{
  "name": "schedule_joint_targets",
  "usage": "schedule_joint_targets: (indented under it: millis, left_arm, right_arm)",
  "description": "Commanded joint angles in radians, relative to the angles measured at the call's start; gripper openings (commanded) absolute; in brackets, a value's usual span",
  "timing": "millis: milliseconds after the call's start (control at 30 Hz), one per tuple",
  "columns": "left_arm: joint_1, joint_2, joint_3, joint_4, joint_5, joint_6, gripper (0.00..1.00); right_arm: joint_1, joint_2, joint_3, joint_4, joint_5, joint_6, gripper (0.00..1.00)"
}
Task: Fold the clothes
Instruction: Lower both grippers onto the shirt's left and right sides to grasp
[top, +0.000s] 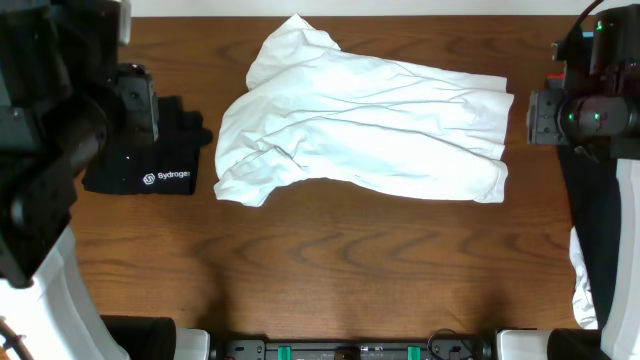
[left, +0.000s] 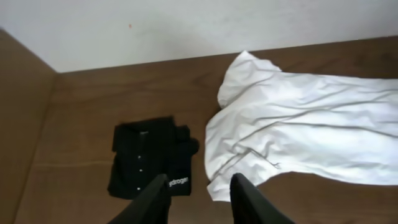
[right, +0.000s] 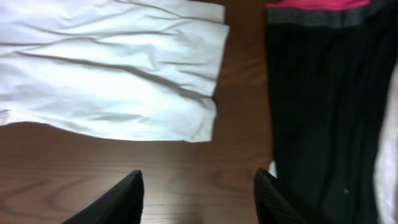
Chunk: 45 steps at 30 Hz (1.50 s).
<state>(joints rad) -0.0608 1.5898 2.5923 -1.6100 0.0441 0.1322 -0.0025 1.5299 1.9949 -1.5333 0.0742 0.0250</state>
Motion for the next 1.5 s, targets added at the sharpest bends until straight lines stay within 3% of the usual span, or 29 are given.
schedule_joint_targets:
  millis: [0,200,300,467,700,767,933,1067,1167,1467]
  left_arm:
    - [0.003,0.056,-0.075,-0.079,0.08,-0.032,0.38]
    - [0.003,0.12,-0.344,-0.072,0.08,-0.131,0.37]
    - [0.003,0.148,-0.478,-0.072,0.08,-0.154,0.29]
    - [0.003,0.138,-0.645,-0.08,0.08,-0.161,0.25]
    - [0.003,-0.057,-0.832,-0.079,0.052,-0.198,0.25]
    - [0.003,-0.147,-0.915,-0.053,0.011,-0.241,0.29]
    - [0.003,-0.359,-1.214,0.248,0.11,-0.285,0.52]
    - [0.003,-0.38,-1.398,0.533,0.134,-0.34,0.54]
    - [0.002,-0.308,-1.476,0.727,0.241,-0.287,0.54]
    - [0.002,0.008,-1.485,1.04,0.369,-0.116,0.54]
  right_arm:
    - [-0.004,0.047,0.003,-0.016,-0.058,0.048,0.6]
    - [-0.004,0.16,-0.002,-0.053,-0.113,0.075,0.75]
    - [-0.004,0.205,-0.002,-0.065,-0.16,0.075,0.75]
    - [-0.003,0.223,-0.002,-0.121,-0.209,0.071,0.8]
    - [0.018,0.127,-0.089,-0.165,-0.221,0.068,0.82]
    - [0.031,0.077,-0.163,-0.156,-0.22,0.068,0.82]
    - [0.041,-0.062,-0.441,0.063,-0.212,0.122,0.87]
    - [0.034,-0.126,-0.642,0.332,-0.214,0.187,0.86]
    - [0.034,-0.132,-0.731,0.441,-0.237,0.219,0.85]
    - [0.034,-0.131,-0.793,0.509,-0.239,0.241,0.83]
